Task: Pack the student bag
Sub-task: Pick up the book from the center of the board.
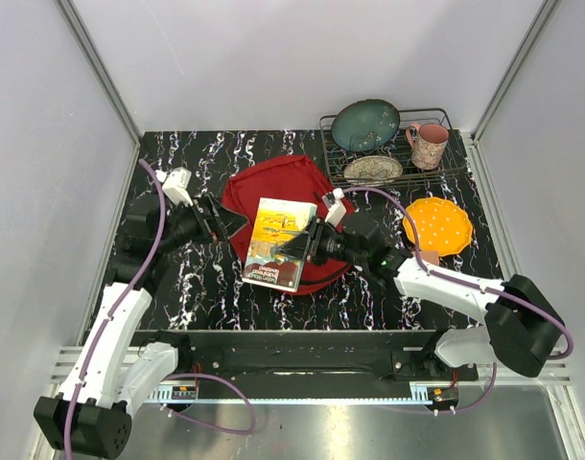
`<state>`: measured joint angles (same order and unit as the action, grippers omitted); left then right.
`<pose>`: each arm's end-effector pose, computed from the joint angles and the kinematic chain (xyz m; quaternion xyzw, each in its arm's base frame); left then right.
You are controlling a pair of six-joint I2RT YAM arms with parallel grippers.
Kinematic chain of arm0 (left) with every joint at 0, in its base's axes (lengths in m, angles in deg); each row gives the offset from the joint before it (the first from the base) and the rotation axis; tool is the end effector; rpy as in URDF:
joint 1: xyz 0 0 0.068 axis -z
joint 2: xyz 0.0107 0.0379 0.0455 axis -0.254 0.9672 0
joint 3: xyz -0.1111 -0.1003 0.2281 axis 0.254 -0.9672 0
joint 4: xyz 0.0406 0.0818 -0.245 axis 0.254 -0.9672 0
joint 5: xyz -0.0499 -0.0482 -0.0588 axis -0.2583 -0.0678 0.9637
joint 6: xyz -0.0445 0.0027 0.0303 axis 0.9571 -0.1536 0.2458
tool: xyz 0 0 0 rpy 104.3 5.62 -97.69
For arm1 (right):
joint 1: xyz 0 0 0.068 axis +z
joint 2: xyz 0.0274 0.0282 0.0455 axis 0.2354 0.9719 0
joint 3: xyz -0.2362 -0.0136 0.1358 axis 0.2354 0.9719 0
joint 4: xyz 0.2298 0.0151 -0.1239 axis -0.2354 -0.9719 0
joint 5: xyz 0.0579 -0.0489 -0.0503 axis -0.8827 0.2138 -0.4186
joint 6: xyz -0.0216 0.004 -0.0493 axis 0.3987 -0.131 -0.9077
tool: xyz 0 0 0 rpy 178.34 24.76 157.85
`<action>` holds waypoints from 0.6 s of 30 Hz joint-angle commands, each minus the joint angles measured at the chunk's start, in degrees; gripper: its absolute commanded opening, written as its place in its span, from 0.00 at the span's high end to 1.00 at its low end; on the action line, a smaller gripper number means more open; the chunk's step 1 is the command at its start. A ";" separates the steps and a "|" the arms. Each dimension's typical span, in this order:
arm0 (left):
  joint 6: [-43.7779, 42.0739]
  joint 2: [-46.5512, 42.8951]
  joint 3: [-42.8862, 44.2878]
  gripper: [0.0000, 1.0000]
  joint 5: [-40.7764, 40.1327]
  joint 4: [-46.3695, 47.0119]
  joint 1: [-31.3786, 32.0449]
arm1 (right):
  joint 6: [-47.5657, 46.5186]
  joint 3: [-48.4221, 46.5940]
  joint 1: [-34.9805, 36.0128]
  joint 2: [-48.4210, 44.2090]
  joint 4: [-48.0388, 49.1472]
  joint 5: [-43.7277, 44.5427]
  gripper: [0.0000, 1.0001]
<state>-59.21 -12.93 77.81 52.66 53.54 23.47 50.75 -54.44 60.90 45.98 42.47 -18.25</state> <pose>0.1772 -0.0451 0.3330 -0.0054 0.8064 -0.3827 0.4508 0.1968 0.2278 0.2536 -0.0103 0.7865 0.5519 0.2769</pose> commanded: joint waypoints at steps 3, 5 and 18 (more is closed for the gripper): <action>5.62 5.45 -1.36 0.01 7.82 13.68 0.04 | -1.81 -2.76 -0.18 -4.70 8.87 -6.86 0.96; 8.70 7.13 -2.24 0.01 12.92 21.76 0.04 | -0.76 -3.11 -0.09 -4.26 10.37 -8.79 0.96; 17.92 12.93 -5.84 0.01 24.70 39.69 0.12 | 4.95 -1.71 -0.27 -1.45 27.33 -16.17 0.96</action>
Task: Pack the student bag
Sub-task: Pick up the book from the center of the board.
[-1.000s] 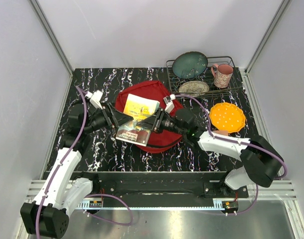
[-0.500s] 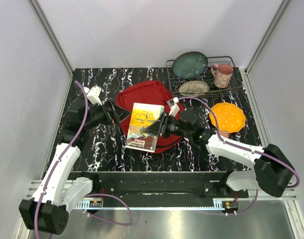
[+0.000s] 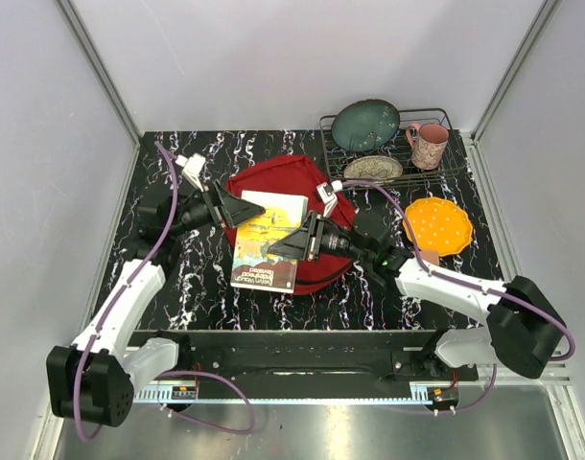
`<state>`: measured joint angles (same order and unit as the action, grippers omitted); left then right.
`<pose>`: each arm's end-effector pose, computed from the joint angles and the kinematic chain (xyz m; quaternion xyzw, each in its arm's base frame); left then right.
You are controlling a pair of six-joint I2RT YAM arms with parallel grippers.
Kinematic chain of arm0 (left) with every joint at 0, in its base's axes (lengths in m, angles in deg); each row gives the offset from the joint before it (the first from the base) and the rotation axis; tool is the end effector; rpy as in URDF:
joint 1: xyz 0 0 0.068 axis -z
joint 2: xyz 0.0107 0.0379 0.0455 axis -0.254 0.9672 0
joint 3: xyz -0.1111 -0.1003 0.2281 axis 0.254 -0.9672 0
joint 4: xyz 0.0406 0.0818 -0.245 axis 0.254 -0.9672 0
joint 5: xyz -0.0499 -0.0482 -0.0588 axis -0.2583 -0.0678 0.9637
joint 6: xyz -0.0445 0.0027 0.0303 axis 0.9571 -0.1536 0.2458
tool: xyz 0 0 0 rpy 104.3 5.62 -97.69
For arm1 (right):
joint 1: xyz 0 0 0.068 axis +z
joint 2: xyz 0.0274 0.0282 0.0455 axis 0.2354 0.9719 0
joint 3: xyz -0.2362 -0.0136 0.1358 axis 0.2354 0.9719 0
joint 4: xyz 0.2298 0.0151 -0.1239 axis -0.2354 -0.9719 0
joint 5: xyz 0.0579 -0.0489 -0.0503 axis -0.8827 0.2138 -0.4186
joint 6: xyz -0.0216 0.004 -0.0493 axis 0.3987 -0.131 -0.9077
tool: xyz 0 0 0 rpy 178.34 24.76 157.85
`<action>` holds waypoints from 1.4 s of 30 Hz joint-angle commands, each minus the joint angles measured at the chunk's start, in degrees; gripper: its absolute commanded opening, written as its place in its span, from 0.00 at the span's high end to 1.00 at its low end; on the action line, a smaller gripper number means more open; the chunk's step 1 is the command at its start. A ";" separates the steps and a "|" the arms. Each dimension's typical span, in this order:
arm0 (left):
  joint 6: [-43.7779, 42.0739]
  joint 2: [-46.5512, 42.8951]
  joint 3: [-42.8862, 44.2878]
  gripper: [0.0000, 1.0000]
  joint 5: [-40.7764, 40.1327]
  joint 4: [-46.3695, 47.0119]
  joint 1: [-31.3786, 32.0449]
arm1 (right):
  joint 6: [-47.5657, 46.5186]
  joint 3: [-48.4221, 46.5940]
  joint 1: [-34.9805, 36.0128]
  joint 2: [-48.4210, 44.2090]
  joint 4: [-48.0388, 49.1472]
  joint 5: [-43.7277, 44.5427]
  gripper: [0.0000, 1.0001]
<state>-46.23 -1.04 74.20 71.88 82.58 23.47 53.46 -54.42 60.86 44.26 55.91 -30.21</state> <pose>0.2251 -0.0618 0.3234 0.0598 0.7313 -0.5433 0.4080 0.1888 0.2289 0.2870 -0.0900 0.6969 0.6605 0.2644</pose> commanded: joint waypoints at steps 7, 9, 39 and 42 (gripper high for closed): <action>17.52 3.51 -5.58 0.08 13.22 34.35 0.12 | 5.84 -3.22 -0.22 5.37 19.78 -10.37 0.95; 20.42 3.94 -5.93 0.17 14.37 37.98 0.04 | 6.03 -3.57 -0.14 6.69 20.49 -11.25 0.95; 24.02 2.10 -4.78 1.00 -21.39 10.39 -6.47 | 7.41 7.31 -1.28 -13.18 -20.12 24.61 0.00; 30.53 3.42 -9.00 1.00 -23.06 23.27 -6.12 | 10.93 9.51 -1.28 -10.28 -10.73 21.63 0.00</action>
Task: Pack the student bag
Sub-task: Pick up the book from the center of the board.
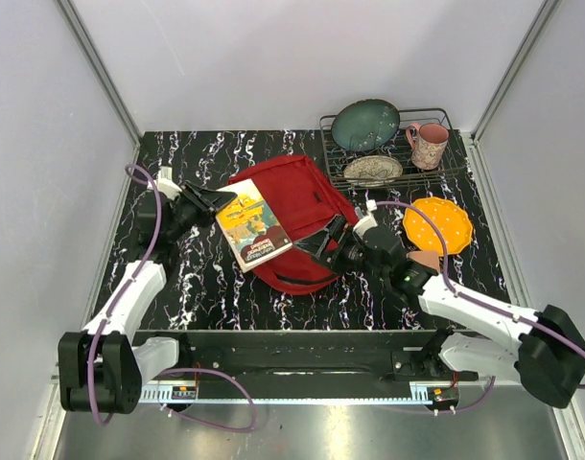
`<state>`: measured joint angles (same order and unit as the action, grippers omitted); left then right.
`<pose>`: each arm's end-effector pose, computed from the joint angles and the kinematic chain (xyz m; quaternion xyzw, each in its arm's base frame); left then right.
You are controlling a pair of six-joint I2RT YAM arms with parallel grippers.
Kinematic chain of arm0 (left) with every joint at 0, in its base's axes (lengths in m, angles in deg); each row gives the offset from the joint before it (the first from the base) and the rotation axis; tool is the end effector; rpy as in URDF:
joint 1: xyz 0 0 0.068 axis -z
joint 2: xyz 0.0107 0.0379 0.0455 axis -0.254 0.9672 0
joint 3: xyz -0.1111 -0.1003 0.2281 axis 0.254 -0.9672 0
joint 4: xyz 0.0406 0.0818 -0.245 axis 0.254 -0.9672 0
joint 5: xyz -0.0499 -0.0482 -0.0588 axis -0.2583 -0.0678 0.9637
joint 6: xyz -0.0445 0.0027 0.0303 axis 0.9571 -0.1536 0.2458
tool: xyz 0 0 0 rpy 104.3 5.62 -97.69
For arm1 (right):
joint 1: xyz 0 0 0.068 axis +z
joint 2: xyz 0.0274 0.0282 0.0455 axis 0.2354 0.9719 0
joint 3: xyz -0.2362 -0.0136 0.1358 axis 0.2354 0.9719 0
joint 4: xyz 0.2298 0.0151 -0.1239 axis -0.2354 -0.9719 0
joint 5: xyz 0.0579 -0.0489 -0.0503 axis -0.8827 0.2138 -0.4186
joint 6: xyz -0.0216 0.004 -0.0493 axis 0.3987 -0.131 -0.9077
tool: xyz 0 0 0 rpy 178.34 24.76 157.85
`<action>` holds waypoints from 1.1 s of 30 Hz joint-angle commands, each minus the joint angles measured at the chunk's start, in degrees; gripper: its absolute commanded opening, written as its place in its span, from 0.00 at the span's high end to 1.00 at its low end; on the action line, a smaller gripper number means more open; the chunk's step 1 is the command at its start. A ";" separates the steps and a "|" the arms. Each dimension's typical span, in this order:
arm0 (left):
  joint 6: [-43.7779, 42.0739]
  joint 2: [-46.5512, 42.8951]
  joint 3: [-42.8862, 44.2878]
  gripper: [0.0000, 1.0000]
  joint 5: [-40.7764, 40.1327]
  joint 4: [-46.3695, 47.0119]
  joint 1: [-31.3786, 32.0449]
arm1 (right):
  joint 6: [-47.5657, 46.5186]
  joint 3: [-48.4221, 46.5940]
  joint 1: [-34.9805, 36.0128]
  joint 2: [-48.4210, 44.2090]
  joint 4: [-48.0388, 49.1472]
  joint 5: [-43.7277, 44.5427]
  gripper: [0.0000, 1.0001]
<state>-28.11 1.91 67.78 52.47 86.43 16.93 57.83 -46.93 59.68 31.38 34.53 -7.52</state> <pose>0.2446 -0.0269 0.2783 -0.2338 0.7331 -0.4884 0.4116 0.1697 0.1810 0.2581 0.1052 0.7869 0.5238 0.3088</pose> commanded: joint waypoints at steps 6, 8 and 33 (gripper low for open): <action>13.04 0.29 -5.04 1.00 -7.43 22.37 4.28 | 8.95 1.50 0.69 8.67 23.23 -4.06 0.00; 14.00 0.21 -6.27 1.00 -8.92 24.30 4.72 | 8.77 0.80 0.78 8.76 22.28 -3.63 0.00; 14.97 0.12 -10.31 1.00 -16.57 32.13 11.49 | 16.94 -2.02 2.01 21.76 38.61 -4.42 0.17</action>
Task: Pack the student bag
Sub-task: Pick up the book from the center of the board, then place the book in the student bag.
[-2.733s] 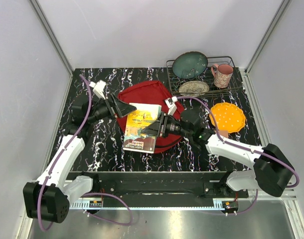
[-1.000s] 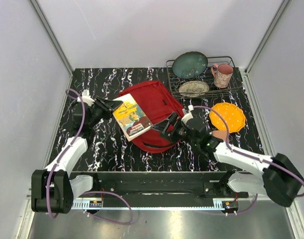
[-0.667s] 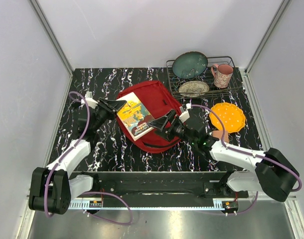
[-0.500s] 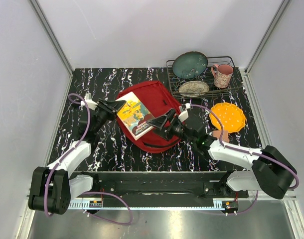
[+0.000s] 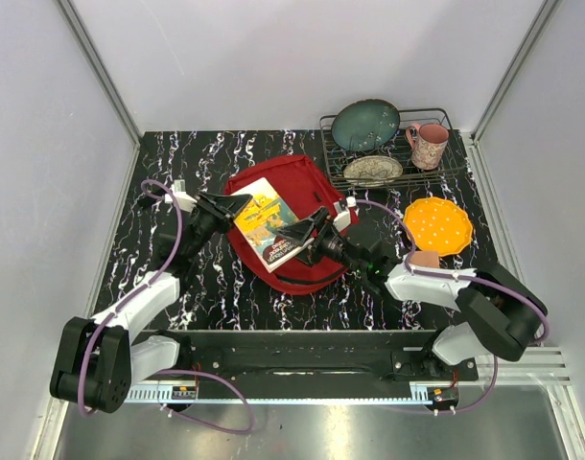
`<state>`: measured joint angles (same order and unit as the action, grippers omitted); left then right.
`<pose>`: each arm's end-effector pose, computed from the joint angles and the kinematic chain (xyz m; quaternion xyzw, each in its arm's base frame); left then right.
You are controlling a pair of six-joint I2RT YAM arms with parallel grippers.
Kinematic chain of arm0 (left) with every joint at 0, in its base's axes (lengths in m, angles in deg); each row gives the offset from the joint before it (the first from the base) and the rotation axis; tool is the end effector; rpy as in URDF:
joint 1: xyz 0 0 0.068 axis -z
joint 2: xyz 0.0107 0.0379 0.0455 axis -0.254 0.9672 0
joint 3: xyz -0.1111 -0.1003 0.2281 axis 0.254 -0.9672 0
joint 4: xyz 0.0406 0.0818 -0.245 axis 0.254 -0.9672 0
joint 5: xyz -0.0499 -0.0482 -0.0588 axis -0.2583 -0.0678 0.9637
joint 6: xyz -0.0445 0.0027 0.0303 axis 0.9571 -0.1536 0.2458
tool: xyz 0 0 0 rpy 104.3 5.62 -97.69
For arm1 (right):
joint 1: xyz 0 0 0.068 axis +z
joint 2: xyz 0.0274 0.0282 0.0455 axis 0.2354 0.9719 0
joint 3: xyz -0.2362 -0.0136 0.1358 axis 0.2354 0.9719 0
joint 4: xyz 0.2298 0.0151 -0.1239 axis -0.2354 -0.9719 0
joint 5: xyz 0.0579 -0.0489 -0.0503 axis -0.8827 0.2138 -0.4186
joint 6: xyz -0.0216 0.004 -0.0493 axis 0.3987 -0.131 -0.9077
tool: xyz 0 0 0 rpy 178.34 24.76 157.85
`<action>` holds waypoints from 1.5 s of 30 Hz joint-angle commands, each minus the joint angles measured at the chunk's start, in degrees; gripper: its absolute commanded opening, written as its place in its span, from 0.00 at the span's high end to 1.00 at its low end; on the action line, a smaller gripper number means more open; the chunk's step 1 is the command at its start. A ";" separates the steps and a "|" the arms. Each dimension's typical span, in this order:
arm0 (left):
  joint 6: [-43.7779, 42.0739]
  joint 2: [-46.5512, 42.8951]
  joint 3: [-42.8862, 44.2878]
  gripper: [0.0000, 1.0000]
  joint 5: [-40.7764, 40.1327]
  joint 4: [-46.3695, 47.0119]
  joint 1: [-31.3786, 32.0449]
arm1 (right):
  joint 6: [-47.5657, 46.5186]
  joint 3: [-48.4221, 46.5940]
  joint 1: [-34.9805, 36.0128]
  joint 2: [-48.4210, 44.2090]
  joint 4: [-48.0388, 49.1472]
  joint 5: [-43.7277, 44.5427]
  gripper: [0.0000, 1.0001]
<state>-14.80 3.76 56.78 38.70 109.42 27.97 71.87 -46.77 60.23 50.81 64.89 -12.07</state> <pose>0.2336 -0.0649 0.2465 -0.2837 0.6610 -0.5485 0.4264 0.2026 0.2234 0.2272 0.1500 0.7179 0.6330 0.2481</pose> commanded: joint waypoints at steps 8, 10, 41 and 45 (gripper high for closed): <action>1.48 -2.09 -0.20 1.00 -4.92 9.40 0.72 | 2.92 -1.38 3.40 1.72 9.23 3.20 0.29; 1.48 -2.18 -0.37 1.00 -4.83 9.49 0.81 | 2.65 -1.21 3.40 1.19 8.70 3.91 0.37; -59.77 11.61 31.96 0.01 -5.98 -44.56 29.36 | -1.03 -10.07 2.70 -57.69 -98.17 70.08 1.00; -61.18 17.15 34.51 0.04 -5.97 -44.57 32.88 | -2.18 -11.14 2.70 -62.77 -100.63 71.24 1.00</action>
<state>-71.43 17.88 86.84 34.78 65.03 58.85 68.83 -53.29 63.00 -7.57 -33.16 49.96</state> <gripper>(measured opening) 0.972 0.321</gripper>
